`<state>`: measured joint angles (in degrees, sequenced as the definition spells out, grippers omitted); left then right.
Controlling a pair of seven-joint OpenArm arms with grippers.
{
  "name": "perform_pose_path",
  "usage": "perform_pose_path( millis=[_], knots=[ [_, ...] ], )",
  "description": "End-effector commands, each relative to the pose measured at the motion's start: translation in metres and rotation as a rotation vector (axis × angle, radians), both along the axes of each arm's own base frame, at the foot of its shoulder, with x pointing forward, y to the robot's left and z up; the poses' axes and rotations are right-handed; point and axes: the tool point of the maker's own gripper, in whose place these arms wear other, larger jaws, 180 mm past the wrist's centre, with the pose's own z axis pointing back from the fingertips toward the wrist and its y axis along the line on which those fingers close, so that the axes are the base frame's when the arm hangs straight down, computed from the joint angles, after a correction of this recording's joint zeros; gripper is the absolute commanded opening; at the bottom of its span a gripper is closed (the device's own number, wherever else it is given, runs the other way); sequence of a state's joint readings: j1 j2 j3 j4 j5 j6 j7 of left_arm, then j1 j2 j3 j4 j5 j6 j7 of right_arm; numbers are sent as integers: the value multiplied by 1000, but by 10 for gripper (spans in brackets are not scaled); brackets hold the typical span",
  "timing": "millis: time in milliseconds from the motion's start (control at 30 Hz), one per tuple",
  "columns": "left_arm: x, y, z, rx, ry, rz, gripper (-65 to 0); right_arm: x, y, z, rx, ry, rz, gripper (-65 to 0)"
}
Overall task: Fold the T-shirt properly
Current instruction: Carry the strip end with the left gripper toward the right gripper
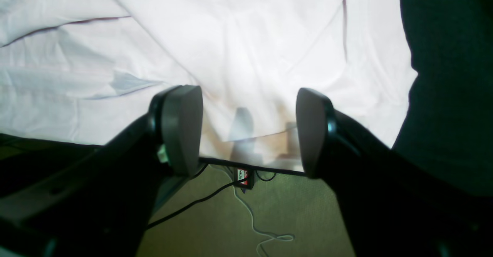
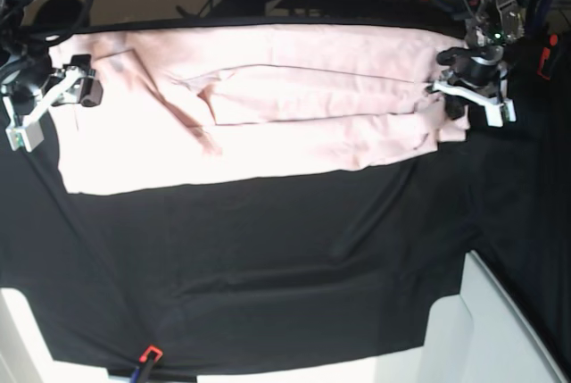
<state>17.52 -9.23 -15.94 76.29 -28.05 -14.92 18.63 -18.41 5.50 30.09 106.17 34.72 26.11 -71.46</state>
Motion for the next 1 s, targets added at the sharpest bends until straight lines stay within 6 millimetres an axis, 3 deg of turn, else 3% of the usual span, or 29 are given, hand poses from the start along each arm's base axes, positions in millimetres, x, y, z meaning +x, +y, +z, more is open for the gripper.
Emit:
perform_pose_path(
  millis=[0,233,500,733,867,967],
  knots=[
    [8,10,19,36,-56,-5,-650,7,-2,8,-6,-35,8,-283],
    [5,8,54,98,-117,17,-650,6,-2,7,-5,-31,8,-283],
    [-9,-27,96,81,-210,29,-650,2,6,3,4,-19,29,-283],
    [-20,-56,106,16,-241,73,-650,-2,30,-3,32,3,103,-283],
    [-18,-68,109,-31,-265,115,-650,-5,32,-5,37,-20,95,-283],
    [-5,-75,113,-60,-300,130,-650,-10,30,-6,32,-12,95,-283]
  ],
)
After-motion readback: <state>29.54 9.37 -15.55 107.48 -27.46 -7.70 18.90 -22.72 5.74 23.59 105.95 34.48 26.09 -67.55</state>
